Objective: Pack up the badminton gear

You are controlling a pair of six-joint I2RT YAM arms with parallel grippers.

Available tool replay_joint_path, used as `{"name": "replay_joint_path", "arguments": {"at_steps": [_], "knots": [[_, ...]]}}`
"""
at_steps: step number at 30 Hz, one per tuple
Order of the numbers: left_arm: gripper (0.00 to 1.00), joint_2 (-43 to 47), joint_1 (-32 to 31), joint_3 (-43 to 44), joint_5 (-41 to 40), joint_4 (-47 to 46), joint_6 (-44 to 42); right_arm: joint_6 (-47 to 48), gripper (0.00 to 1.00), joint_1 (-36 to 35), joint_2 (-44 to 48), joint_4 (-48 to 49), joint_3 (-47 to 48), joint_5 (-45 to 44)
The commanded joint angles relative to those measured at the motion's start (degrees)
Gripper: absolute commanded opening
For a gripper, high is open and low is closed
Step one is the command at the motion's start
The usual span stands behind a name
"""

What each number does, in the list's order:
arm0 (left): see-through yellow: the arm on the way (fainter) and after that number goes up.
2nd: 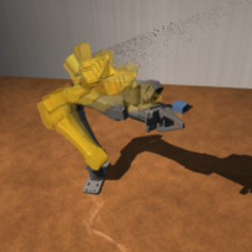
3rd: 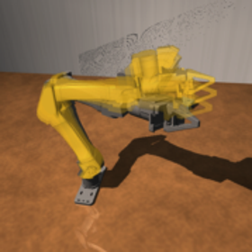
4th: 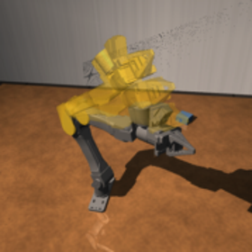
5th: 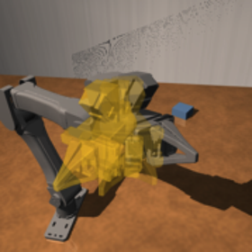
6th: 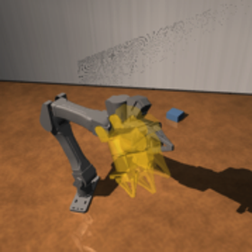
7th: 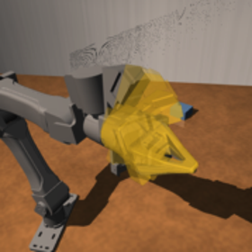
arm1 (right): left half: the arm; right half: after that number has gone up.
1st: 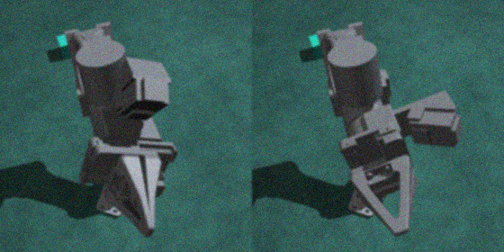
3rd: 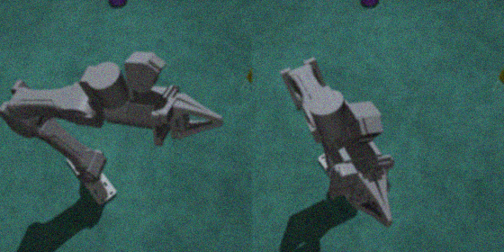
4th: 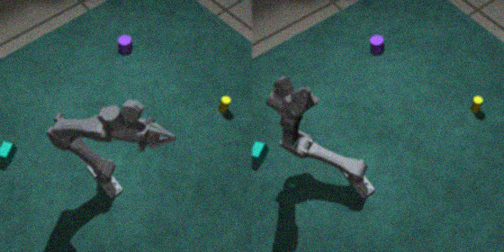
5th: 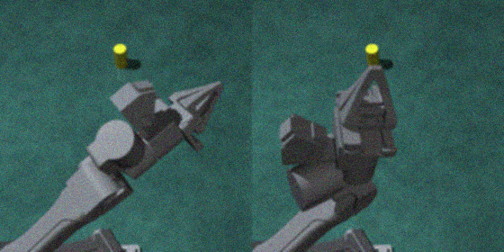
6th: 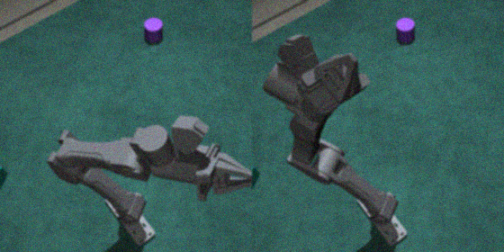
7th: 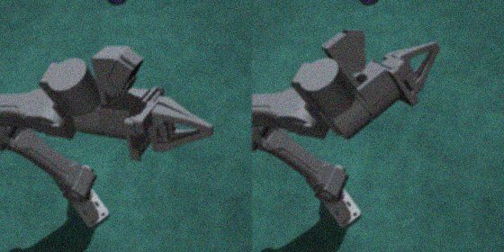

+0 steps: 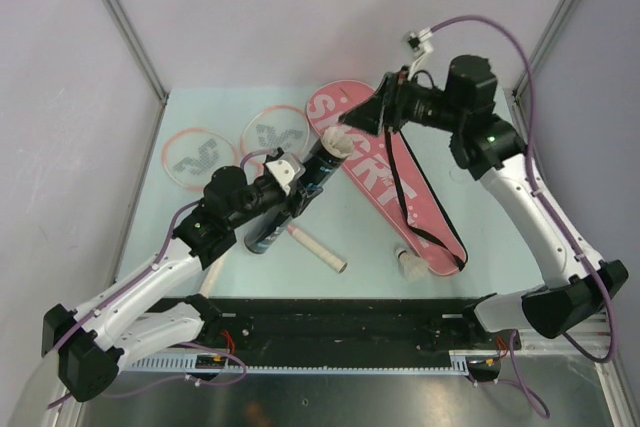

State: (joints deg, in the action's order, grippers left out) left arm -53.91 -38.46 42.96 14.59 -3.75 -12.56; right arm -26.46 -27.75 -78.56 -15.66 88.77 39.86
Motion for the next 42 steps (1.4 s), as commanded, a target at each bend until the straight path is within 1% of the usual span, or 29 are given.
{"name": "replay_joint_path", "arguments": {"at_steps": [1,2,3,4,5,6,7,8,9,11,12,13,16,19,22,23,24,25,26,28,29,32,34,36,37,42], "knots": [[0.0,1.0,-0.39,3.01,-2.11,-5.39,-1.33,3.78,0.77,0.85,2.01,-5.25,6.93,-1.36],[0.01,1.0,-0.39,3.01,-2.2,-5.31,-1.33,4.04,0.71,0.68,1.75,-6.04,7.38,-1.62],[0.0,1.09,-0.39,2.92,-2.2,-5.3,-1.42,4.48,0.6,0.59,1.4,-6.31,7.47,-2.23],[0.0,1.26,-0.39,2.92,-2.11,-5.3,-1.33,4.75,0.18,0.42,0.96,-6.75,7.64,-2.76],[0.0,1.35,-0.39,2.83,-2.11,-5.22,-1.33,5.01,0.03,-0.02,0.52,-8.49,8.08,-3.46],[0.0,1.26,-0.39,3.01,-2.02,-5.22,-1.33,6.49,0.0,-1.68,-0.18,-9.99,8.69,-5.12],[0.0,1.26,-0.39,2.92,-1.93,-5.22,-1.24,7.64,0.0,-2.65,-2.1,-11.48,9.48,-5.84],[0.0,1.18,-0.39,2.92,-1.76,-5.22,-1.16,8.87,0.0,-4.14,-3.25,-15.59,10.45,-6.8],[0.0,1.09,-0.39,3.01,-1.67,-5.22,-1.15,10.18,0.0,-6.68,-4.83,-18.06,13.5,-9.85],[0.0,1.17,-0.39,3.09,-1.23,-5.22,-0.98,13.18,0.0,-9.51,-9.22,-24.29,16.51,-13.56],[0.0,1.26,-0.39,3.18,-0.97,-5.22,-0.98,13.62,0.0,-10.48,-10.54,-25.63,18.44,-16.88],[0.0,1.26,-0.39,3.27,-0.79,-5.3,-0.98,13.8,0.0,-12.57,-12.82,-26.43,19.15,-17.87],[0.0,1.09,-0.39,3.53,-0.53,-5.3,-0.63,12.93,0.0,-14.52,-14.94,-26.44,18.98,-18.85],[0.0,1.61,-0.39,3.18,-0.53,-5.48,-0.28,11.87,0.0,-14.27,-14.25,-22.77,17.15,-18.67],[0.01,1.97,-0.39,2.83,-1.14,-5.57,-0.36,10.91,0.0,-12.52,-9.69,-18.03,14.6,-19.03],[0.0,1.88,-0.39,2.83,-1.4,-5.57,-0.36,10.73,0.0,-12.07,-6.11,-16.44,13.54,-19.11],[0.0,1.79,-0.39,2.92,-1.41,-5.57,-0.28,10.73,0.01,-11.72,-4.51,-14.68,12.58,-19.03],[0.0,1.7,-0.39,2.92,-1.41,-5.57,-0.28,10.55,0.04,-10.67,-2.49,-12.49,10.83,-19.46],[0.0,1.44,-0.39,3.01,-1.23,-5.57,-0.28,10.38,0.11,-9.79,-0.12,-12.2,10.55,-19.81],[0.0,1.18,-0.39,3.09,-1.14,-5.57,-0.1,10.63,0.11,-7.77,1.13,-13.86,10.89,-18.25],[0.0,1.09,-0.39,3.09,-0.88,-5.57,-0.1,11.42,0.08,-5.67,1.22,-14.83,11.07,-17.19],[0.0,1.17,-0.39,3.01,-0.27,-5.57,-0.19,13.88,0.0,-5.12,-0.7,-20.18,12.91,-13.15],[0.0,1.09,-0.39,2.92,0.26,-5.57,-0.54,15.29,0.0,-6.61,-3.78,-24.23,14.23,-12.7],[0.0,1.26,-0.39,2.74,0.7,-5.57,-0.8,16.78,0.0,-9.6,-6.58,-27.39,16.16,-14.45],[0.0,1.26,-0.39,2.74,0.79,-5.57,-0.89,16.7,0.0,-10.22,-7.38,-28.19,16.69,-16.11],[0.01,1.44,-0.39,2.66,1.84,-5.57,-0.89,15.21,0.0,-14.34,-12.48,-29.78,17.14,-18.14]]}}
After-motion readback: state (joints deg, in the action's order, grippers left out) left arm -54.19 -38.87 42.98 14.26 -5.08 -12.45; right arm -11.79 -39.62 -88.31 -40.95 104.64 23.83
